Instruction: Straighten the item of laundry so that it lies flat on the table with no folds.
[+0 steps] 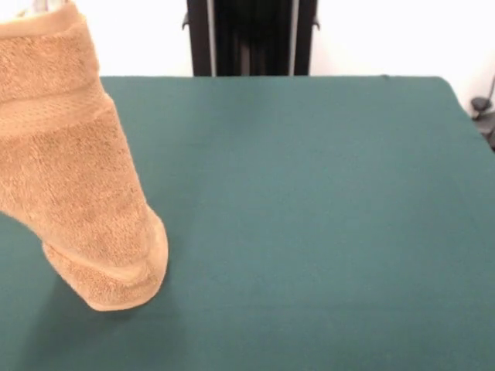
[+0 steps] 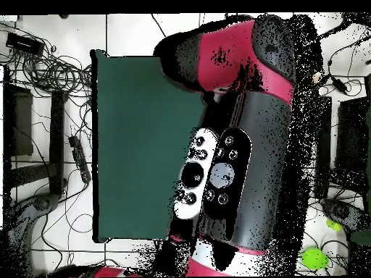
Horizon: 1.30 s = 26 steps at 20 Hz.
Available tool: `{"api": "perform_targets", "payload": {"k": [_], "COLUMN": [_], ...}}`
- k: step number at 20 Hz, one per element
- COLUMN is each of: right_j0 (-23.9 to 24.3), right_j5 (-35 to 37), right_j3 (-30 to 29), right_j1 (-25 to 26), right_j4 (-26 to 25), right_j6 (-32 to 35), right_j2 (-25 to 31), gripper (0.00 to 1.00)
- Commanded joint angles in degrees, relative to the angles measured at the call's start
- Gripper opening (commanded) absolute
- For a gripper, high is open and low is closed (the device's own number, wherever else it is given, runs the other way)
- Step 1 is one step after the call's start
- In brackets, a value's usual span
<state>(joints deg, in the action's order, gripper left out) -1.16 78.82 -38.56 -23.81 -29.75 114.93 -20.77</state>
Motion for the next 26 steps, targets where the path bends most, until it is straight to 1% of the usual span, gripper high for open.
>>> {"api": "perform_targets", "payload": {"k": [1,5,6,11,12,21,26], "right_j0": [-5.1,-6.73,-7.12,-8.27,-8.44,-8.94,-8.9], "right_j5": [5.34,7.18,7.28,8.87,9.62,14.92,18.73], "right_j3": [-0.09,3.03,3.56,6.74,7.44,16.07,21.41], "right_j1": [8.8,12.34,13.1,16.81,17.26,22.74,25.12], "right_j4": [-2.33,-2.0,-1.75,1.39,1.99,3.93,6.27], "right_j6": [-4.69,-3.21,-1.92,8.65,9.83,14.31,18.74], "right_j2": [3.9,3.14,2.95,2.94,2.94,2.29,3.12], "gripper": [0.0,0.0,0.0,0.0,0.0,0.0,0.0]}}
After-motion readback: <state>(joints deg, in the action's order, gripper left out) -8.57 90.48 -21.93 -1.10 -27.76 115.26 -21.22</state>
